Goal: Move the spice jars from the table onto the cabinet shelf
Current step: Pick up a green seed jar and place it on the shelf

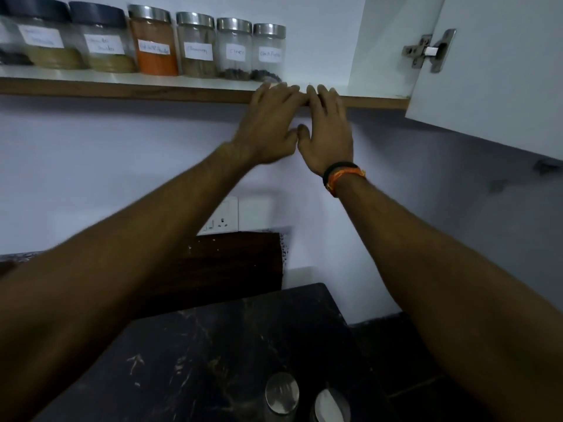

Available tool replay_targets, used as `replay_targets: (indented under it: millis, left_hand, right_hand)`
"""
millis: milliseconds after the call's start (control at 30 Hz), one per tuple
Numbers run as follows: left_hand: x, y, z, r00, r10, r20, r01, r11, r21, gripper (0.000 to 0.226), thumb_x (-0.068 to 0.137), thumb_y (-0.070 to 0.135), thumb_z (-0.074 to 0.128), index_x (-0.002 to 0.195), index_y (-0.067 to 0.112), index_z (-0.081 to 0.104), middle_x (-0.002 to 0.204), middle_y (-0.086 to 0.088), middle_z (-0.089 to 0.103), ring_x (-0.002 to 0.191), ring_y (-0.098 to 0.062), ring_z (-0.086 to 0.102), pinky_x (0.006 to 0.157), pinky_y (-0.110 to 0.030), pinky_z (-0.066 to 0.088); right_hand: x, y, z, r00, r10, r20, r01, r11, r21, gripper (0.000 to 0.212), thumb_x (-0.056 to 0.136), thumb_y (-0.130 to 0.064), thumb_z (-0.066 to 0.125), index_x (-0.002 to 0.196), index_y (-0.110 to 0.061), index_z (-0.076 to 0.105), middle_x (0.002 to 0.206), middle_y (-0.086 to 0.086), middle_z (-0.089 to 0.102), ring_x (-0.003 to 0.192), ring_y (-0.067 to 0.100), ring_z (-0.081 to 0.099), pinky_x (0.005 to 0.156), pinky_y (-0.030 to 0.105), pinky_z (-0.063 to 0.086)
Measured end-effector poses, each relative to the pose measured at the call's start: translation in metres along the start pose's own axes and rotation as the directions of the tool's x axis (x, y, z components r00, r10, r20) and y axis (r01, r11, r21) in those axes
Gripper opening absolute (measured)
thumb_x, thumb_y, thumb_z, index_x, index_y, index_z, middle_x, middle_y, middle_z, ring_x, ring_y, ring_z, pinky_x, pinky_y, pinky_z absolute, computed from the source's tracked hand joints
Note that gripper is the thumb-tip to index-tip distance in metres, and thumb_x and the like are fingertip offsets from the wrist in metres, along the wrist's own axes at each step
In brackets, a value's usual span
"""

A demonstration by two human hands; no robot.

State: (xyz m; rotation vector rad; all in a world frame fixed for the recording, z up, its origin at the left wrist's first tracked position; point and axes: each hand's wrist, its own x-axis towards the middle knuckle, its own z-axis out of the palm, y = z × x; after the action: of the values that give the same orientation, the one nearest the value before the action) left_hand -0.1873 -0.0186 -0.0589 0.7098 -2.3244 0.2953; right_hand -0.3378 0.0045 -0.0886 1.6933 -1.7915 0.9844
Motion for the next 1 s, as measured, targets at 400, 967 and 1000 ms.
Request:
replay_targets:
  millis: [400, 967, 1000]
  left_hand:
    - [-0.171, 0.064, 0.109, 0.934, -0.216, 0.285, 0.306, 0.895, -0.324, 0.054, 0.084, 0.020, 0.055, 0.136, 0.006, 0.055, 0.139, -0.013, 0.058, 0.132, -0.028, 0.049, 0.116, -0.045, 0.028]
    - [-0.387, 0.102, 0.190, 0.515, -0.299, 0.803, 0.698, 0.691, -0.190, 0.032, 0.094, 0.022, 0.062, 0.125, 0.016, 0.060, 0.126, -0.006, 0.063, 0.115, -0.021, 0.060, 0.096, -0.034, 0.050]
    - [-0.391, 0.102, 0.190, 0.499, -0.306, 0.811, 0.714, 0.676, -0.184, 0.030, 0.093, 0.020, 0.062, 0.123, 0.016, 0.060, 0.124, -0.005, 0.063, 0.112, -0.020, 0.060, 0.095, -0.034, 0.051]
  right_hand:
    - [-0.201, 0.005, 0.040, 0.864, 0.107, 0.493, -0.164, 0.984, 0.075, 0.041, 0.090, -0.014, 0.056, 0.130, -0.011, 0.061, 0.134, 0.017, 0.056, 0.115, 0.038, 0.055, 0.099, 0.048, 0.045]
    - [-0.410, 0.006, 0.073, 0.433, 0.245, 0.868, -0.337, 0.936, -0.096, 0.046, 0.089, -0.031, 0.064, 0.133, -0.019, 0.056, 0.130, 0.010, 0.056, 0.122, 0.031, 0.051, 0.105, 0.042, 0.044]
    - [-0.415, 0.004, 0.075, 0.423, 0.255, 0.869, -0.334, 0.936, -0.112, 0.049, 0.089, -0.035, 0.063, 0.135, -0.020, 0.053, 0.131, 0.011, 0.054, 0.123, 0.032, 0.050, 0.105, 0.043, 0.043]
